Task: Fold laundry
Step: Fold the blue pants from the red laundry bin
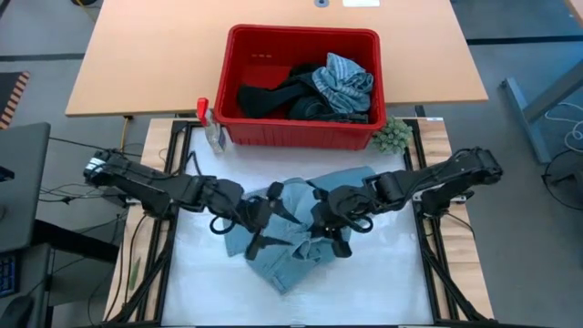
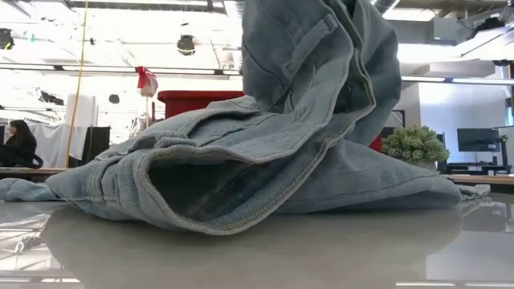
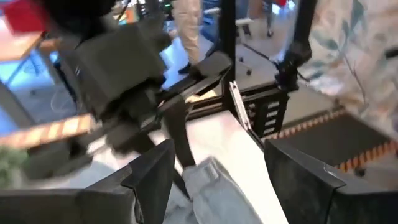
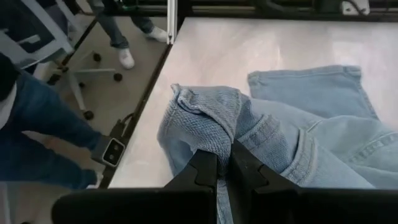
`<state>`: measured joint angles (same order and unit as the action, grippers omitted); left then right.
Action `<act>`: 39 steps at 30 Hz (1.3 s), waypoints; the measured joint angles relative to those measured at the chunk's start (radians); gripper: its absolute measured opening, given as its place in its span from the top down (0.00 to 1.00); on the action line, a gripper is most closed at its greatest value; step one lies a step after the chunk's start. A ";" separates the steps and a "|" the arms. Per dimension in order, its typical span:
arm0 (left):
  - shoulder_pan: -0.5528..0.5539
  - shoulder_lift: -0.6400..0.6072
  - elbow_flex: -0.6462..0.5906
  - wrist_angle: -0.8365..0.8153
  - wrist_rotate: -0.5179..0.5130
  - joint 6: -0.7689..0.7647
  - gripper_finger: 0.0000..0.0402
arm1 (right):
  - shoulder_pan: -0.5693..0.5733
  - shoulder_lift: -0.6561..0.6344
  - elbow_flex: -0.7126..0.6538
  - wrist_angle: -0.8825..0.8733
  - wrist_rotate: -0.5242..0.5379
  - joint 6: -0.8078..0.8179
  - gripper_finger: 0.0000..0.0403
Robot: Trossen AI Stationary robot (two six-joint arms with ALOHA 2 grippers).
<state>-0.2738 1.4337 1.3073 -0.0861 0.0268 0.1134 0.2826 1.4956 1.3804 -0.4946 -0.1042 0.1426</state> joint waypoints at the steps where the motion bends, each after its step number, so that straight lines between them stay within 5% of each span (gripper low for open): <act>1: 0.001 0.015 0.025 -0.036 -0.001 0.010 0.41 | -0.003 0.000 0.000 0.008 0.000 0.005 0.91; 7: 0.001 0.108 0.146 -0.234 -0.035 0.019 0.41 | -0.031 -0.004 0.000 0.021 0.001 0.041 0.91; 17: -0.001 0.157 0.197 -0.291 -0.085 0.189 0.43 | -0.034 -0.003 0.000 0.021 -0.001 0.037 0.91; 22: 0.000 0.157 0.197 -0.302 -0.094 0.245 0.56 | -0.034 -0.003 0.000 0.026 -0.002 0.035 0.91; 30: 0.001 0.185 0.199 -0.267 -0.099 0.261 0.94 | -0.035 -0.003 -0.002 0.021 -0.043 0.030 0.90; 39: 0.001 0.184 0.246 -0.332 -0.135 0.243 0.99 | -0.045 -0.011 0.016 -0.046 -0.013 0.008 0.78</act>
<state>-0.2729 1.6176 1.5529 -0.4184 -0.1087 0.3561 0.2379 1.4842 1.3966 -0.5404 -0.1175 0.1508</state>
